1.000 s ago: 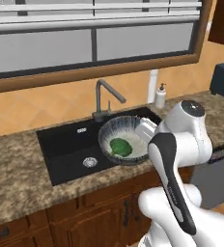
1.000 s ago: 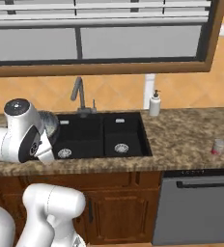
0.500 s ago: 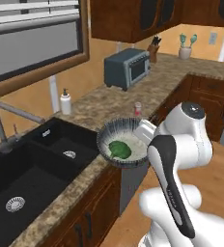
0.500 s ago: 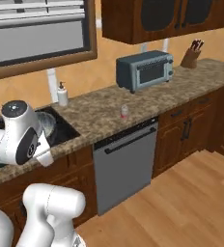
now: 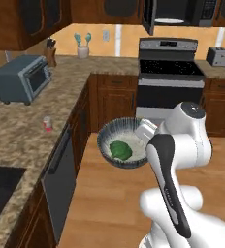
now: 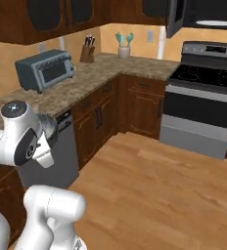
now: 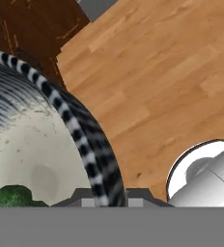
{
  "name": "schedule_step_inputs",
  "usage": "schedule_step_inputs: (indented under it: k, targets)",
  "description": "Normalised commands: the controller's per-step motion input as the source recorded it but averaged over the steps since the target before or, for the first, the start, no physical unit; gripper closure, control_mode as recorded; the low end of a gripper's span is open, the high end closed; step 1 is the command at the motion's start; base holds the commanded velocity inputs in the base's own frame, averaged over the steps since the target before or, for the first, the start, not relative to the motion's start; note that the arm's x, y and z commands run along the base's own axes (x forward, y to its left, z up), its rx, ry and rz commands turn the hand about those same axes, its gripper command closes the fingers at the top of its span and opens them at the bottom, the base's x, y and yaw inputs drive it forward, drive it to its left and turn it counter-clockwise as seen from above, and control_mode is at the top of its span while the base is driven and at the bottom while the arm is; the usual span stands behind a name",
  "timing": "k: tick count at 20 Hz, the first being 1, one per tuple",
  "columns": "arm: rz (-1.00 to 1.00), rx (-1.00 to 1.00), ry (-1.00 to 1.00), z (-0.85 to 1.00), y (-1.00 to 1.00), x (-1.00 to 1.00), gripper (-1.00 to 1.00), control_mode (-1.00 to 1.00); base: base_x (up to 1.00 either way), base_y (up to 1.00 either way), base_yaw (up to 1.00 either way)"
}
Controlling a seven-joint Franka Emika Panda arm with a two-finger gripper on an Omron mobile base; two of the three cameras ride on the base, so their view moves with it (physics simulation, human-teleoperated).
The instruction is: Pick the broccoli from the sink and place it in the bowl. Then pick the bowl and place it in the microwave. Then close the microwave door and press the start button.
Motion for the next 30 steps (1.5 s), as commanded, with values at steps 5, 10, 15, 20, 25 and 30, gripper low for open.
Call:
schedule_step_inputs:
  k: [5, 10, 15, 20, 25, 30]
  targets:
    - [0.0, 0.0, 0.0, 0.0, 0.0, 0.0, 1.0, 1.0, 0.75, -0.91, -0.54]
    - [0.0, 0.0, 0.0, 0.0, 0.0, 0.0, 1.0, 1.0, 1.0, -0.48, -0.49]
    - [0.0, 0.0, 0.0, 0.0, 0.0, 0.0, 1.0, 1.0, 1.0, -0.07, -0.39]
    - [0.0, 0.0, 0.0, 0.0, 0.0, 0.0, 1.0, 1.0, 1.0, 0.04, -0.15]
    - [0.0, 0.0, 0.0, 0.0, 0.0, 0.0, 1.0, 1.0, 1.0, 0.0, 0.0]
    - [0.0, 0.0, 0.0, 0.0, 0.0, 0.0, 1.0, 1.0, 1.0, -0.09, 0.03]
